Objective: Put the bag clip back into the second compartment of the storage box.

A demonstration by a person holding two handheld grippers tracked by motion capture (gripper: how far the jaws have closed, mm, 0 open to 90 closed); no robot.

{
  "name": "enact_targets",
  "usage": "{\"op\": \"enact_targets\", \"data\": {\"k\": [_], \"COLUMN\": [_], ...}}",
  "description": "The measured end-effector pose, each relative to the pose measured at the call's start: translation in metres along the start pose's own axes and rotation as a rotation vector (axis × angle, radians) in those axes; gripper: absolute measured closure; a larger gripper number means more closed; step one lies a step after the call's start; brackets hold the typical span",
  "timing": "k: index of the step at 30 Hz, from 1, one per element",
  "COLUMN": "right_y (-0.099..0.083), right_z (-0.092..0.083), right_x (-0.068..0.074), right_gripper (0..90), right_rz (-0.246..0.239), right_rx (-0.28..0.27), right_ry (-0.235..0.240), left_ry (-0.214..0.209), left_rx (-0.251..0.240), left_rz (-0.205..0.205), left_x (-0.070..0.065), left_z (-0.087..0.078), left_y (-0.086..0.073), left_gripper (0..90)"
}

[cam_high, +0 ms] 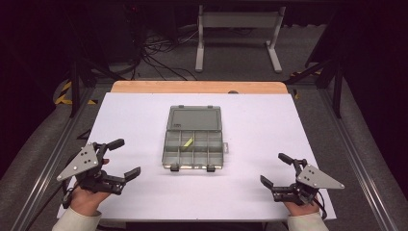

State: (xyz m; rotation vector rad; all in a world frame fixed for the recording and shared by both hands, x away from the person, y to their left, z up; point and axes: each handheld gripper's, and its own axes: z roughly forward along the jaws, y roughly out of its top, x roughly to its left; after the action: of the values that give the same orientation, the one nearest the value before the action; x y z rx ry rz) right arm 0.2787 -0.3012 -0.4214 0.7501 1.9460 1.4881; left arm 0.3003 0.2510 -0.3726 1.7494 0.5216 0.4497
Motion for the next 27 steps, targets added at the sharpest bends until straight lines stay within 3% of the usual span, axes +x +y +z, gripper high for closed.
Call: {"op": "enact_targets", "data": {"k": [8, 12, 19, 21, 25, 27], "right_y": [0.000, 0.000, 0.000, 0.000, -0.001, -0.001], "right_z": [0.000, 0.000, 0.000, 0.000, 0.000, 0.000], "right_x": [0.000, 0.000, 0.000, 0.000, -0.001, -0.001], "right_gripper": [6.8, 6.5, 5.6, 5.3, 4.8, 4.5], "right_rz": [-0.002, -0.004, -0.004, -0.002, -0.001, 0.002], "right_rx": [-0.002, -0.003, -0.007, -0.008, -0.010, -0.012], "right_ry": [0.001, -0.001, -0.001, 0.000, 0.002, 0.004], "left_ry": [0.014, 0.015, 0.026, 0.030, 0.045, 0.052], "left_rx": [-0.029, -0.015, -0.009, -0.017, 0.019, 0.009], "left_rz": [-0.030, -0.045, -0.040, -0.053, -0.034, -0.036], "left_x": [0.006, 0.010, 0.014, 0.012, 0.012, 0.012], "left_z": [-0.010, -0.013, -0.018, -0.017, -0.017, -0.016], "left_y": [-0.028, -0.043, -0.068, -0.072, -0.081, -0.082], "left_gripper": [1.6, 1.6, 1.6, 1.5, 1.4, 1.2]}}
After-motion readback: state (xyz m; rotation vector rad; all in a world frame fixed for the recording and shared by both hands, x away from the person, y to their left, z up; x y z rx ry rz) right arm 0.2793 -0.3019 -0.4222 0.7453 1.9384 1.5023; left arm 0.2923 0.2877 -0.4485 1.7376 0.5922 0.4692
